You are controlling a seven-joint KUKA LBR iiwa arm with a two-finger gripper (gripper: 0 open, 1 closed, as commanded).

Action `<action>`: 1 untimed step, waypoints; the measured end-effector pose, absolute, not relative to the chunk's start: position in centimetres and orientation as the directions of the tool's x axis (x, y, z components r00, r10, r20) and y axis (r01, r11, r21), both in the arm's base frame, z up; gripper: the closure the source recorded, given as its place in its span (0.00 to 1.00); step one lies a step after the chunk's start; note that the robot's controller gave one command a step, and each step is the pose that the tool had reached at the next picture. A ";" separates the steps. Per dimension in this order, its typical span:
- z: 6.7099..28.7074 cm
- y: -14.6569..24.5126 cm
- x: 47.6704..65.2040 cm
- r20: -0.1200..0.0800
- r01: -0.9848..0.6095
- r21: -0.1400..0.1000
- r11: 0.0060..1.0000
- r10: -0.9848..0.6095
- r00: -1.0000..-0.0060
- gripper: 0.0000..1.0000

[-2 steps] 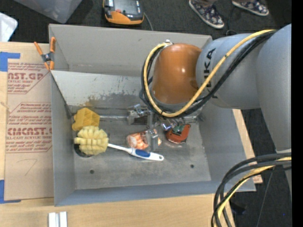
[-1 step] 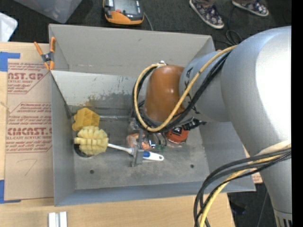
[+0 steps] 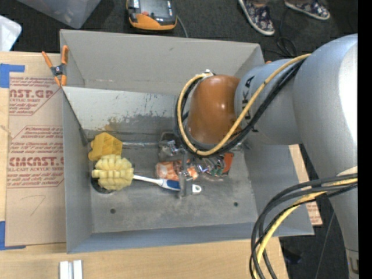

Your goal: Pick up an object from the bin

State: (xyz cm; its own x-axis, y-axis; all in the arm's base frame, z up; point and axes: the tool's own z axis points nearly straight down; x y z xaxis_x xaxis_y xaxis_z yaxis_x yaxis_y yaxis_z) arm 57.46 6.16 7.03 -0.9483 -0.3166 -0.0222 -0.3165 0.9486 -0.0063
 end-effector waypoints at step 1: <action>7.2 8.9 55.8 -0.002 -0.006 0.003 1.000 -0.006 -1.000 1.00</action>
Offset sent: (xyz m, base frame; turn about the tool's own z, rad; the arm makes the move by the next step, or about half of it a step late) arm 0.0000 0.0000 0.0000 0.0000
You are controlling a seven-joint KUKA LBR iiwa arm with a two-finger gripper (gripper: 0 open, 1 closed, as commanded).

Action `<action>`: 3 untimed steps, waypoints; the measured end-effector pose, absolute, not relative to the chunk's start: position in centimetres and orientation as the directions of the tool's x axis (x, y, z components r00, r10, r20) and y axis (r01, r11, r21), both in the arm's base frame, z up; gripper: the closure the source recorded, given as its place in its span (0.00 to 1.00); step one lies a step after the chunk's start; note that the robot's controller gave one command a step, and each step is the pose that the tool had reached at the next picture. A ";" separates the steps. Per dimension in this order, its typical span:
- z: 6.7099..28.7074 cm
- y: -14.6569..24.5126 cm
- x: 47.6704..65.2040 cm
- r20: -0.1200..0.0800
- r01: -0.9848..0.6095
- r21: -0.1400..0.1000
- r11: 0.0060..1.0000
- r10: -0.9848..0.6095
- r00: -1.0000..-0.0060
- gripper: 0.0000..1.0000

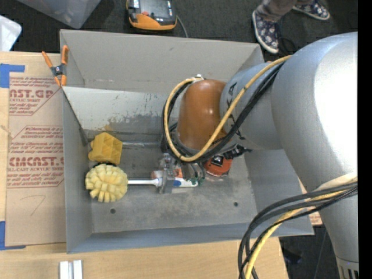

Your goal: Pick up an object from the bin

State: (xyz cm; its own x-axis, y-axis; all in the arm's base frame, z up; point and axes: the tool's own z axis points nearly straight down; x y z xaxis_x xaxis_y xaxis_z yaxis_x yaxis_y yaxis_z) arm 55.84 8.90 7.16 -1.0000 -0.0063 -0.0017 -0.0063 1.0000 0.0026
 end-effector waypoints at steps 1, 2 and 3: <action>7.2 8.9 55.8 -0.002 -0.006 0.003 1.000 -0.006 -1.000 1.00; 10.0 8.9 55.7 0.002 -0.007 0.003 1.000 -0.007 -1.000 1.00; 11.3 8.9 55.7 0.001 -0.007 0.003 1.000 -0.007 -1.000 1.00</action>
Offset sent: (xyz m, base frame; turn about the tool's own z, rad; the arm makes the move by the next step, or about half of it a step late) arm 0.0000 0.0001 0.0468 0.0000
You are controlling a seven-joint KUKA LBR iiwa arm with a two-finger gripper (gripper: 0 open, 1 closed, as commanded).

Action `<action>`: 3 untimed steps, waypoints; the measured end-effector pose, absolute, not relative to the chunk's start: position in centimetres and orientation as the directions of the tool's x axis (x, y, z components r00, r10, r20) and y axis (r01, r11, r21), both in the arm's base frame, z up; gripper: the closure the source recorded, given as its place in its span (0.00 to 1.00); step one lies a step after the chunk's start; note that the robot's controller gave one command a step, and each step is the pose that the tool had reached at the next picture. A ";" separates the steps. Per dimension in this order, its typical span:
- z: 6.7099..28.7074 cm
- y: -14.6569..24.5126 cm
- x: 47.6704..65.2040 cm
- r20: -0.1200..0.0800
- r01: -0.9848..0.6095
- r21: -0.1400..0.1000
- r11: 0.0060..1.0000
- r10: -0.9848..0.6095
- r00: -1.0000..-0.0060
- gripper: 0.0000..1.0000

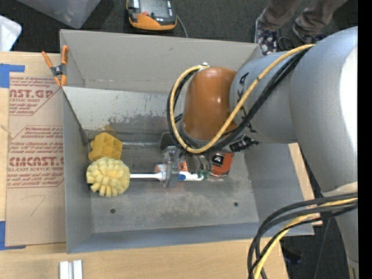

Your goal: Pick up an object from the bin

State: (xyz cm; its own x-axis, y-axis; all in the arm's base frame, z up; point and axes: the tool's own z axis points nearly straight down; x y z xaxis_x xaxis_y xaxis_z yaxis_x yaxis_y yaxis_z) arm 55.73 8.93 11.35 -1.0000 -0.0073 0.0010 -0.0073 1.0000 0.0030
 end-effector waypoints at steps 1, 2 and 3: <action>12.3 8.9 55.6 0.003 -0.007 0.003 1.000 -0.007 -1.000 1.00; 13.2 8.9 55.7 0.002 -0.007 0.003 1.000 -0.007 -1.000 1.00; 15.5 8.9 55.5 0.008 -0.007 0.003 1.000 -0.007 -1.000 1.00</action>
Offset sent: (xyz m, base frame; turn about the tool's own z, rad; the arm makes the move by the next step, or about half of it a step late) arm -0.0008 -0.0002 0.0081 0.0002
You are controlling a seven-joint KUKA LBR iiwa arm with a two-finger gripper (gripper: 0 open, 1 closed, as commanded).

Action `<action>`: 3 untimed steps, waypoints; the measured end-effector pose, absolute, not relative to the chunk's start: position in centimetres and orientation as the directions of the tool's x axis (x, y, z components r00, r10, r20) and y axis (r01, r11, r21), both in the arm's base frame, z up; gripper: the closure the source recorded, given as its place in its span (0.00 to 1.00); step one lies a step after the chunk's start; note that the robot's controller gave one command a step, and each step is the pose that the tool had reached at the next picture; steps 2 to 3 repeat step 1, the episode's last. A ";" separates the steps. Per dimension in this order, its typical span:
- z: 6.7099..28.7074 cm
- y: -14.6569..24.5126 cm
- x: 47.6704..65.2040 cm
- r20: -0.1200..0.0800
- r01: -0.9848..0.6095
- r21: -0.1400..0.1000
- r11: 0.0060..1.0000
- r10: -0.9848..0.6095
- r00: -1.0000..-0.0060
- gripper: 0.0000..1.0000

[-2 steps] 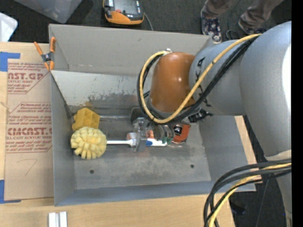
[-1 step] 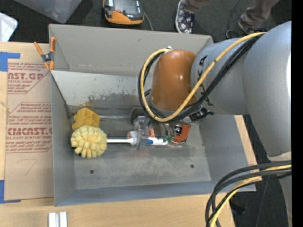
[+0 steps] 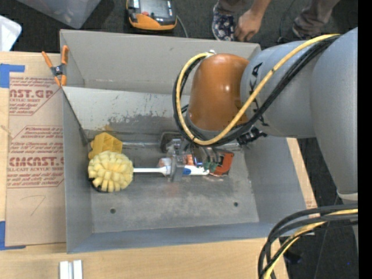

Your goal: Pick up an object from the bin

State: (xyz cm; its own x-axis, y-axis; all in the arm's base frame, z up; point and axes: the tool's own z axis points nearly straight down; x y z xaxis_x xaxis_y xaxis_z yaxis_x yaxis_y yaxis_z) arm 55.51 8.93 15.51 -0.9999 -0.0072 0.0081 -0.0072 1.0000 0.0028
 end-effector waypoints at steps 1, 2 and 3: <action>17.9 9.0 55.6 0.005 -0.008 0.004 1.000 -0.008 -1.000 1.00; 17.9 9.0 55.6 0.005 -0.008 0.004 1.000 -0.008 -1.000 1.00; 17.9 9.0 55.6 0.005 -0.008 0.004 1.000 -0.008 -1.000 1.00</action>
Offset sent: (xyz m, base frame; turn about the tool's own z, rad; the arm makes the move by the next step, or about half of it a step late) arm 0.0013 0.0005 0.0171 -0.0007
